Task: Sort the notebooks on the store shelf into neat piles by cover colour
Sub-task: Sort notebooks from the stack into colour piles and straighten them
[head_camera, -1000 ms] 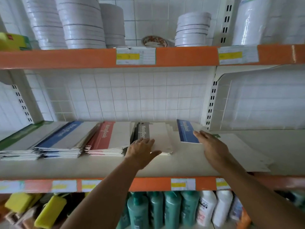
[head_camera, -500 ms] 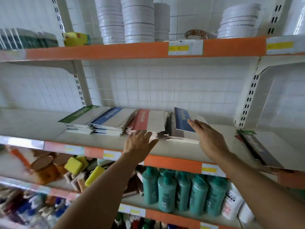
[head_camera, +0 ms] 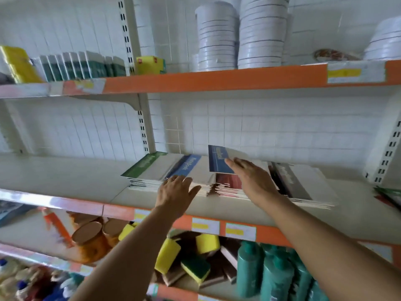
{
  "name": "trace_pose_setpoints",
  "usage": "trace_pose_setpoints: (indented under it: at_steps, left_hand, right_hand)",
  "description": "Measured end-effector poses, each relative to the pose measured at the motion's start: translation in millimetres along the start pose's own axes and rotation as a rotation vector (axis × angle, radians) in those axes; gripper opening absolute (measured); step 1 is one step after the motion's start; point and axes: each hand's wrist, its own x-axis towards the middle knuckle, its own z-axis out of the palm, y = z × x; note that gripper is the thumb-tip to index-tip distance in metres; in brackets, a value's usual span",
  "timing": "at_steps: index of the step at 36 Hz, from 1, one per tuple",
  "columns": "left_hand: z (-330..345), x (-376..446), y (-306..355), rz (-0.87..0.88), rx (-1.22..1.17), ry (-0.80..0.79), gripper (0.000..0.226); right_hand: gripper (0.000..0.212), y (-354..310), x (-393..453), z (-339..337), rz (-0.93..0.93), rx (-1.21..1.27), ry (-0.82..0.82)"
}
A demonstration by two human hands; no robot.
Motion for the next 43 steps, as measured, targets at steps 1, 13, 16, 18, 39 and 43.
trace_pose_setpoints:
  at_steps: [1,13,16,18,39,43]
  left_hand:
    - [0.7,3.1,-11.7,-0.008,-0.001,-0.004,0.051]
    - [14.4,33.5,-103.9,0.010,-0.066,0.083,0.041]
    - [16.9,38.2,-112.7,-0.013,-0.099,0.091,0.039]
    - [18.6,41.3,-116.0,-0.030,-0.122,0.104,0.038]
    - [28.1,57.7,-78.0,0.138,-0.211,0.039,0.038]
    - [24.0,55.0,-46.3,0.193,-0.235,0.029,0.044]
  right_hand:
    - [0.073,-9.9,6.7,4.6,0.002,0.002,-0.004]
    - [0.073,-75.6,68.6,54.0,-0.019,0.020,-0.087]
    - [0.069,-80.4,79.2,65.3,-0.035,0.002,-0.126]
    - [0.067,-81.7,84.1,73.0,-0.042,-0.012,-0.141]
    - [0.056,-58.9,77.8,82.9,0.068,0.007,-0.155]
    - [0.064,-33.3,50.9,67.8,0.140,-0.020,-0.094]
